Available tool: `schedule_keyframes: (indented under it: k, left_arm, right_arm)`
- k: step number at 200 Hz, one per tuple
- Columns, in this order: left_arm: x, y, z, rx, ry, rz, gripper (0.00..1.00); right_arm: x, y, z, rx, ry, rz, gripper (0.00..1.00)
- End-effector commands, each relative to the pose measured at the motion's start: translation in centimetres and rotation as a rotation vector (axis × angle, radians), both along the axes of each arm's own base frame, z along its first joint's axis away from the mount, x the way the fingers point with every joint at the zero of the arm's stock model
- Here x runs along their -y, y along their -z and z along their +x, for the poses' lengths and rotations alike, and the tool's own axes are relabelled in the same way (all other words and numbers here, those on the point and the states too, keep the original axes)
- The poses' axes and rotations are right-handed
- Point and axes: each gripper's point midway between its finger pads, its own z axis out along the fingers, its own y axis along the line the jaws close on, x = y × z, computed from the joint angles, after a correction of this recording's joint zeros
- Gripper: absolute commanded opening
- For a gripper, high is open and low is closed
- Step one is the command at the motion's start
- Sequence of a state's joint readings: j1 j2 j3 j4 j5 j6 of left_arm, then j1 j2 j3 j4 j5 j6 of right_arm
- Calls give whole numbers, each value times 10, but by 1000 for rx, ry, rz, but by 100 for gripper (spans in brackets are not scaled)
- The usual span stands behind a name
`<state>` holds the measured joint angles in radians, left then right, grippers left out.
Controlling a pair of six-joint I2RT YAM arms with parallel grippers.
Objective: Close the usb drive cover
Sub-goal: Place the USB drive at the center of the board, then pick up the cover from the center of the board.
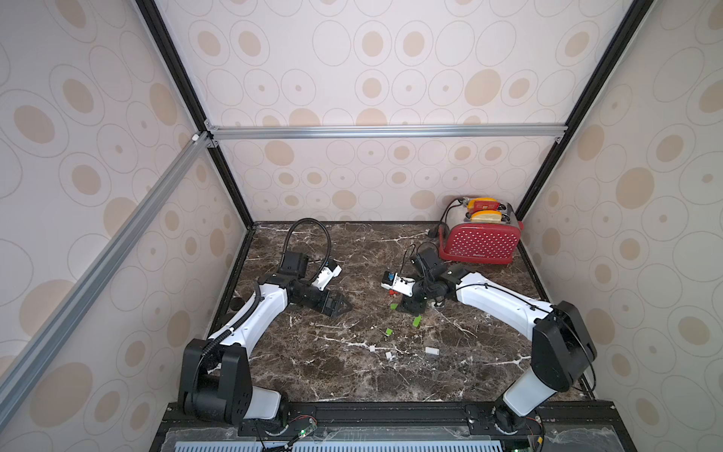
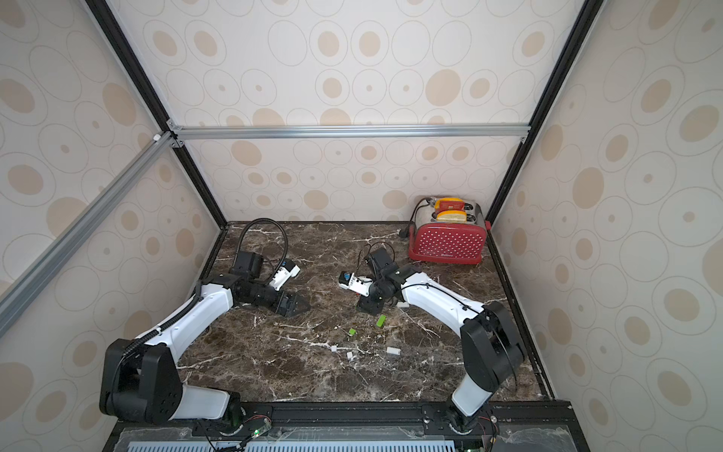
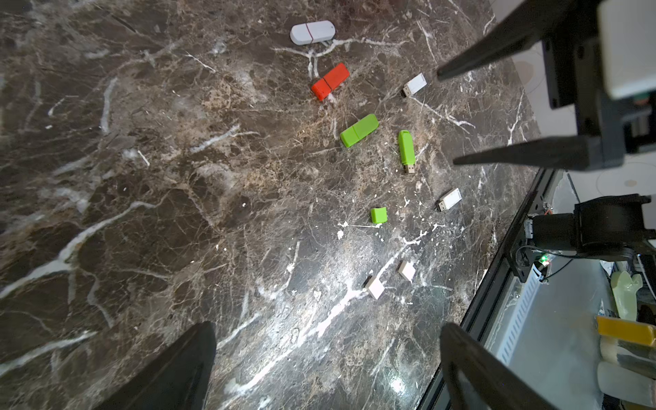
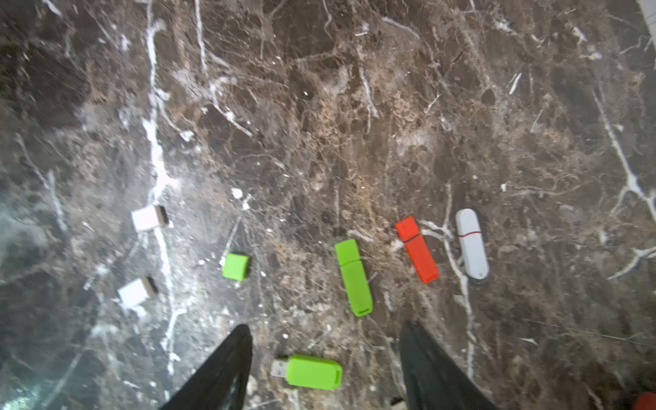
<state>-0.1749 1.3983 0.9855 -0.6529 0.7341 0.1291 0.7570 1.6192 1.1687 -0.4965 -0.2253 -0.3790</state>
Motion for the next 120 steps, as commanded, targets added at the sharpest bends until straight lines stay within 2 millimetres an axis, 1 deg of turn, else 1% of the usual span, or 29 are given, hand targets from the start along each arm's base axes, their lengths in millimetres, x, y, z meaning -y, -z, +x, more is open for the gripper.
schedule_keyframes:
  k: [1, 11, 20, 34, 53, 73, 90, 107, 120]
  left_arm:
    - [0, -2, 1, 13, 22, 11, 99]
    - [0, -1, 1, 10, 20, 15, 99]
    - [0, -2, 1, 10, 20, 18, 99]
    - [-1, -2, 1, 13, 17, 22, 99]
    - [-2, -4, 0, 21, 16, 27, 99]
    - [-3, -3, -1, 28, 17, 32, 99]
    - [-4, -2, -2, 28, 16, 36, 99]
    - [-4, -3, -1, 29, 15, 37, 99]
    - [-4, -3, -1, 30, 11, 38, 99]
  right_arm:
    - [-12, 23, -32, -100, 102, 11, 70]
    - [-22, 26, -43, -128, 87, 27, 70]
    - [-25, 32, -47, -155, 85, 25, 70]
    - [-25, 42, -46, -170, 75, -11, 68]
    - [-26, 49, -49, -163, -36, -70, 64]
    - [-30, 54, -44, -140, -122, -108, 64]
    - [-44, 54, -41, -190, -156, -85, 61]
    - [-60, 55, -48, -293, -203, -36, 58]
    - [-67, 60, -54, -350, -236, -32, 55]
